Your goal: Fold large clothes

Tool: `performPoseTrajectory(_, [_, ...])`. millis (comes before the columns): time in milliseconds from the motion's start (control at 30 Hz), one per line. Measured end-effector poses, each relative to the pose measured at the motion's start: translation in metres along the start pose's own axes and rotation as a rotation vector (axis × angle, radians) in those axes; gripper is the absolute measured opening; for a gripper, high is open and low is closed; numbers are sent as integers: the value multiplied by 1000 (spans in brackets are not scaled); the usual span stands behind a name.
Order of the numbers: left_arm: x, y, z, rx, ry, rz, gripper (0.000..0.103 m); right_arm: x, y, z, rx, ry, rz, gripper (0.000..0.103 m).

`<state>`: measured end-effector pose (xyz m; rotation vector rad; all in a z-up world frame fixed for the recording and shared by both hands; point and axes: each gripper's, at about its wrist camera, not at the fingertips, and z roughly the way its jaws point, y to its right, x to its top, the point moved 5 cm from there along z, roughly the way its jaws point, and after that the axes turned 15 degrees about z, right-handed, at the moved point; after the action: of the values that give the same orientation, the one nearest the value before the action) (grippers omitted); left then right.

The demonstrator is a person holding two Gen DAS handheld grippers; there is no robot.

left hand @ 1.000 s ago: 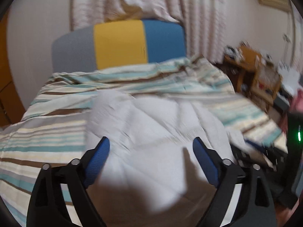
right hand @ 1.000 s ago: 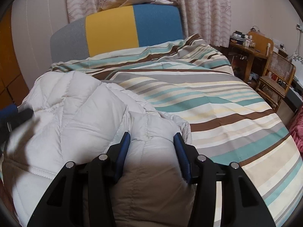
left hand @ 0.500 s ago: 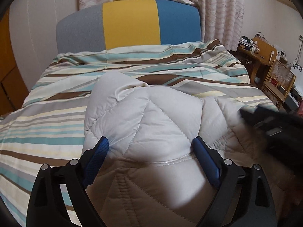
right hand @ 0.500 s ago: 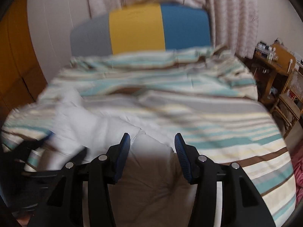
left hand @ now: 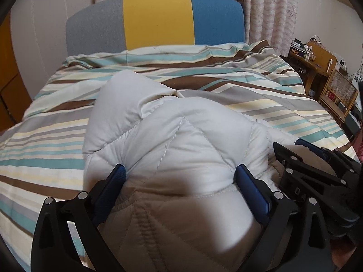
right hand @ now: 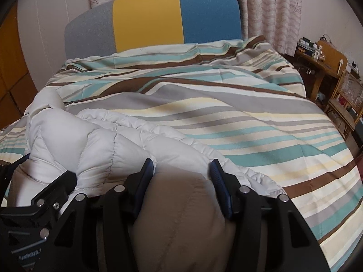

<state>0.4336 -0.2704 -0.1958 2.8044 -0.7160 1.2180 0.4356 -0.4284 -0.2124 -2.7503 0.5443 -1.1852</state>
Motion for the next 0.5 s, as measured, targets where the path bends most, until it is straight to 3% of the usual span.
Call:
performPoseTrajectory(267, [-27, 6, -56, -35, 102, -1, 97, -6, 4, -36, 3, 101, 8, 64])
performPoseTrajectory(500, [-47, 26, -91, -3, 171, 78, 98, -26, 17, -91, 84, 135, 58, 67])
